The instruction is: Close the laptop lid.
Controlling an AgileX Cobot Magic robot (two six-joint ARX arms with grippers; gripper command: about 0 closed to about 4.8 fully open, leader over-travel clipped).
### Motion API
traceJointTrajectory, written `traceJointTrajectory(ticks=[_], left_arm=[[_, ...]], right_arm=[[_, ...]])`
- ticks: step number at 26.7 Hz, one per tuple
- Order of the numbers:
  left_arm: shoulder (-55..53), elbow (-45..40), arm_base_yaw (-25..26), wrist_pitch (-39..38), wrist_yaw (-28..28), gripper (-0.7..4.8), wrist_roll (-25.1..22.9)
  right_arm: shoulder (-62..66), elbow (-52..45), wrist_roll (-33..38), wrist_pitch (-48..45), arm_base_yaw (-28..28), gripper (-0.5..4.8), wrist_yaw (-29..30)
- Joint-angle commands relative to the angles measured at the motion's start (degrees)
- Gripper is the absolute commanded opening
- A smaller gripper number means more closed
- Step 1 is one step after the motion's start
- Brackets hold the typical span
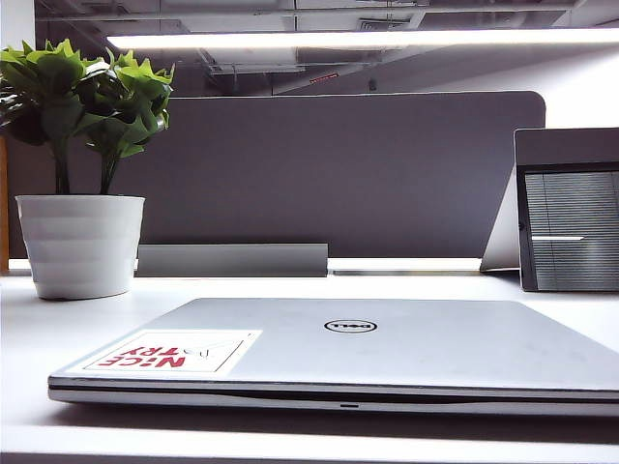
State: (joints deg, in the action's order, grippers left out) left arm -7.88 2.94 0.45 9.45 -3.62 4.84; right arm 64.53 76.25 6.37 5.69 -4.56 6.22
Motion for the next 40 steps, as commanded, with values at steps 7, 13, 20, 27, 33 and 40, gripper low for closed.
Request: traceJointTrajectory(ticks=[7, 13, 20, 27, 33, 40], left_arm=[[6.4, -2.4, 0.1, -4.2, -0.2, -0.05, 4.0], [7.6, -2.4, 0.0, -8.1, -0.1, -0.05, 4.0], [7.6, -2.4, 0.0, -9.8, 0.0, -0.05, 4.2], [7.6, -2.4, 0.0, -9.4, 1.1, -0.05, 4.2], [7.6, -2.4, 0.0, -9.4, 1.1, -0.05, 4.2], [7.6, -2.4, 0.0, -9.3, 1.0, -0.05, 4.2]], right_arm=[[-0.2, 0.3, 0.0, -0.8, 0.1, -0.01, 0.1], [-0.2, 0.3, 0.0, -0.7, 0.1, -0.01, 0.1], [-0.2, 0.3, 0.0, -0.7, 0.1, -0.01, 0.1], [-0.2, 0.3, 0.0, -0.7, 0.1, -0.01, 0.1], [-0.2, 0.3, 0.0, -0.8, 0.1, -0.01, 0.1], [-0.2, 0.3, 0.0, -0.7, 0.1, -0.01, 0.1]])
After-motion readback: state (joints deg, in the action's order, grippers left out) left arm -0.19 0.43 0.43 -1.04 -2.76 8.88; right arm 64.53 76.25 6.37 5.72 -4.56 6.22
